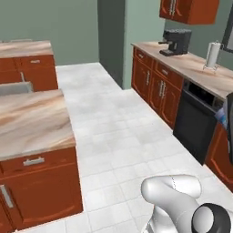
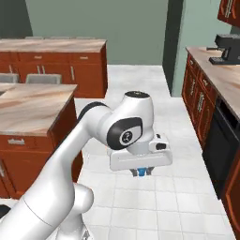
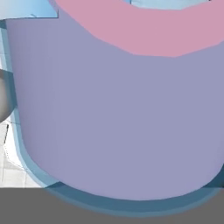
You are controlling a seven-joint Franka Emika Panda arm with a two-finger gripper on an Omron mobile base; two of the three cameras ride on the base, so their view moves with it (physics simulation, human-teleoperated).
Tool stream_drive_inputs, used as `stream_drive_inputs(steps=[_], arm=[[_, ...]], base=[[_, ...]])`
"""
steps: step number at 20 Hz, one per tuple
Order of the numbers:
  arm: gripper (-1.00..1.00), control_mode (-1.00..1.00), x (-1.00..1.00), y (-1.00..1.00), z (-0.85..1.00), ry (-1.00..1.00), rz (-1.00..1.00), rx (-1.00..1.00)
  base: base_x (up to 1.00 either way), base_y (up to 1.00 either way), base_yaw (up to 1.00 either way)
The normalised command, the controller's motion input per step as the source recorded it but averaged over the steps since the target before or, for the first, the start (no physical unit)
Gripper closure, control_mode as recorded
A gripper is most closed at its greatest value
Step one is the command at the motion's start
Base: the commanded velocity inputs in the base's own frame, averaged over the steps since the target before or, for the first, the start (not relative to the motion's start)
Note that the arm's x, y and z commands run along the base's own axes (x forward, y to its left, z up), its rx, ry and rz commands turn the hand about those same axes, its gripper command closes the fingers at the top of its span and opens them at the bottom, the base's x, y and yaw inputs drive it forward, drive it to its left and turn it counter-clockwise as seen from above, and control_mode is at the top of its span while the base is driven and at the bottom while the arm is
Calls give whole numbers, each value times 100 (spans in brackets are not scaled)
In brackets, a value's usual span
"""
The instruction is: Restock the sink supplies by placing the sponge and soap dispenser on the counter and next to the sink. Make sure the soap dispenser is upright.
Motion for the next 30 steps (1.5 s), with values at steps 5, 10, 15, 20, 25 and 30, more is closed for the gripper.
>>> stream_drive_inputs(steps=[5, 10, 15, 20, 25, 30], arm=[[100, 100, 0, 0, 0, 0, 0, 0], [100, 100, 0, 0, 0, 0, 0, 0], [100, 100, 0, 0, 0, 0, 0, 0], [100, 100, 0, 0, 0, 0, 0, 0], [100, 100, 0, 0, 0, 0, 0, 0], [100, 100, 0, 0, 0, 0, 0, 0]], base=[[14, -16, -67], [22, -10, -63], [74, 18, -51], [100, 3, -43], [100, -1, -42], [96, 5, -47]])
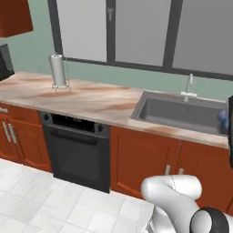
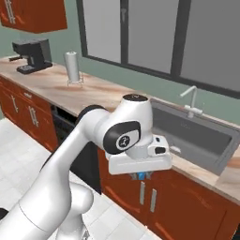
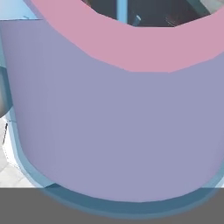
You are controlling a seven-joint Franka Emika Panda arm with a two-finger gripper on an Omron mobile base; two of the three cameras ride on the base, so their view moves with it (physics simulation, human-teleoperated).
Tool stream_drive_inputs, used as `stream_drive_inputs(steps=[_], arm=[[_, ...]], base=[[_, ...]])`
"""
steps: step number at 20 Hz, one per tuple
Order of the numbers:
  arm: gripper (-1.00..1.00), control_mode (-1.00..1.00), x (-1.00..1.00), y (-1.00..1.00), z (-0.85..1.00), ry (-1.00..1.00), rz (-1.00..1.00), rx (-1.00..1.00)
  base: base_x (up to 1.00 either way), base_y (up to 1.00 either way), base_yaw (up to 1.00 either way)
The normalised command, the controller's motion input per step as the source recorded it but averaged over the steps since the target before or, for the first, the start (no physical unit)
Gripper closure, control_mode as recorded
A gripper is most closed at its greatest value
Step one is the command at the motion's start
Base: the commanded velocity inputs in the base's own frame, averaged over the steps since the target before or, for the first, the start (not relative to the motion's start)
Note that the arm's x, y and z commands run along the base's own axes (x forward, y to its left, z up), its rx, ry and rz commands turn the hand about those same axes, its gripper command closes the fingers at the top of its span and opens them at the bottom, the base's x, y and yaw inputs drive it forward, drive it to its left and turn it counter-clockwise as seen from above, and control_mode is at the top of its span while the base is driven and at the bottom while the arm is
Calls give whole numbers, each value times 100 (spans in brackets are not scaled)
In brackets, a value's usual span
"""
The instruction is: Restock the sink supplies by placing the sponge and soap dispenser on the counter and next to the sink. Make sure the soap dispenser is upright.
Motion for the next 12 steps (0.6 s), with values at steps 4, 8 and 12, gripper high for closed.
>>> stream_drive_inputs(steps=[4, 8, 12], arm=[[100, 100, 0, 0, 0, 0, 0, 0], [100, 100, 0, 0, 0, 0, 0, 0], [100, 100, 0, 0, 0, 0, 0, 0]], base=[[99, 40, -41], [80, 93, -30], [69, 98, -26]])
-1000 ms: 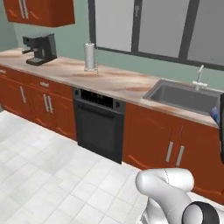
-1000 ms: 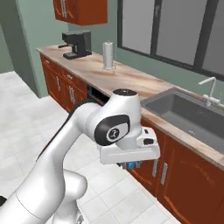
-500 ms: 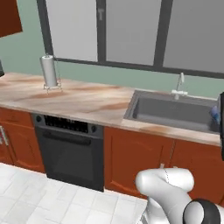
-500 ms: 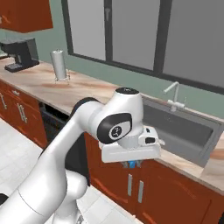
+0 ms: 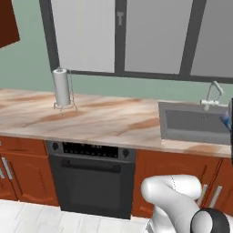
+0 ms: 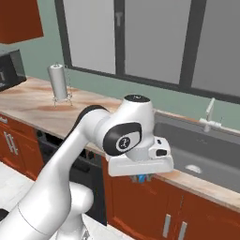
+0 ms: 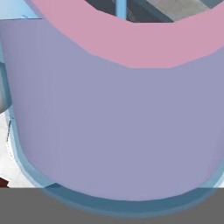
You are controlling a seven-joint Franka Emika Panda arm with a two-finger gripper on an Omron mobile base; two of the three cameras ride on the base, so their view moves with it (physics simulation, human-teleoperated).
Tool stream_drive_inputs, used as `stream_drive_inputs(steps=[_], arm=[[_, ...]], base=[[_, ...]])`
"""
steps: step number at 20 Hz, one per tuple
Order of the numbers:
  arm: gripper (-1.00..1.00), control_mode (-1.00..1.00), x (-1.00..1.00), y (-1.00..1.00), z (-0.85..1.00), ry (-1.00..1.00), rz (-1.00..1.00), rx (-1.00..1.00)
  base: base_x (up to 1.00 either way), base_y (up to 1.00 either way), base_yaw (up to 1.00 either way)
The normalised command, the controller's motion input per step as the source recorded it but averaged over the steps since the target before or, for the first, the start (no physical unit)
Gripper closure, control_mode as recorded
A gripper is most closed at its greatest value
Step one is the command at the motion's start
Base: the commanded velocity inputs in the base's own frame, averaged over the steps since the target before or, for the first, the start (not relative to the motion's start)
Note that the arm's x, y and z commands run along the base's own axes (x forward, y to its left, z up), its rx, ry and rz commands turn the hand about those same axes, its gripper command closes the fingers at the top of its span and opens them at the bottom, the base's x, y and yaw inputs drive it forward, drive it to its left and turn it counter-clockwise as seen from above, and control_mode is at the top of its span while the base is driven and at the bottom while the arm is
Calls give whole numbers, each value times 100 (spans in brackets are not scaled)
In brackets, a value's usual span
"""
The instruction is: Restock the sink supplies by placing the sponge and soap dispenser on the counter and next to the sink. Make sure the soap dispenser is upright.
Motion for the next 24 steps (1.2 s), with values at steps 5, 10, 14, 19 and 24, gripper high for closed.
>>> stream_drive_inputs(steps=[5, 10, 14, 19, 24], arm=[[100, 100, 0, 0, 0, 0, 0, 0], [100, -100, 20, 4, 0, 8, -1, 0], [100, -100, 100, 0, 0, 35, -1, 0], [100, -100, 100, 0, 0, 11, 13, -18], [100, -100, 100, 0, -22, 23, 30, -33]], base=[[72, 78, -23], [79, 28, -15], [0, 0, 0], [0, 0, 0], [0, 0, 0]])
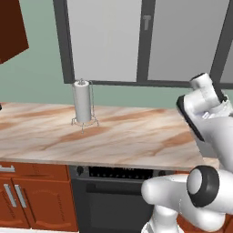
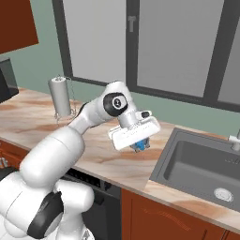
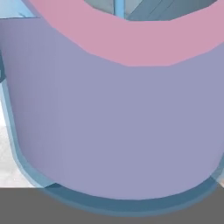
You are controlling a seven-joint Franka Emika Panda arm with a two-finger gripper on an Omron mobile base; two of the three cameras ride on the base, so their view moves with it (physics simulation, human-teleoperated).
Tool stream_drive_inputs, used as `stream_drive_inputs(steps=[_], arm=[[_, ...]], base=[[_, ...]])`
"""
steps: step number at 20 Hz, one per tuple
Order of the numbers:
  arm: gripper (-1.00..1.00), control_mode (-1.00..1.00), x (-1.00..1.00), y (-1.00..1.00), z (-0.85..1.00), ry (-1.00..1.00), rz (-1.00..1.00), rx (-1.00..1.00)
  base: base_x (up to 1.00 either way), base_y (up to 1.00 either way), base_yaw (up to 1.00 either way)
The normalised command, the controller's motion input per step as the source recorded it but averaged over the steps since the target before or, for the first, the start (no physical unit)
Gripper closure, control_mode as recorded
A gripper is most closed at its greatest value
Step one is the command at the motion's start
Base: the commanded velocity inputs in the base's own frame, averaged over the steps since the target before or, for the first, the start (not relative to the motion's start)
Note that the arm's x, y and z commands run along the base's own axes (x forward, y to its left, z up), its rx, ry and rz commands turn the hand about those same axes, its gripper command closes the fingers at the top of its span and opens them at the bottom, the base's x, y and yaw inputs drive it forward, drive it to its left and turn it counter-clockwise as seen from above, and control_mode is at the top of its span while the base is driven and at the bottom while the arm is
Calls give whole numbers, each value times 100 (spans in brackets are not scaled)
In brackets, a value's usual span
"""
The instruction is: Restock the sink supplies by placing the sponge and soap dispenser on the counter and next to the sink. Make sure the soap dispenser is upright.
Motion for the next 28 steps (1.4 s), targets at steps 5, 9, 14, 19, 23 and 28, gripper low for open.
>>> stream_drive_inputs(steps=[5, 9, 14, 19, 23, 28], arm=[[100, -100, 77, -2, -34, 28, 21, -39], [100, -100, 49, -12, -31, 25, 20, -45], [100, -100, 42, -18, -3, 18, 16, -40], [100, -100, 61, -2, 3, 23, 15, -24], [100, -100, 61, 8, -3, 35, 8, -12], [100, -100, 36, 2, -27, 19, 0, -7]], base=[[0, 0, 0], [0, 0, 0], [0, 0, 0], [0, 0, 0], [0, 0, 0], [0, 0, 0]])
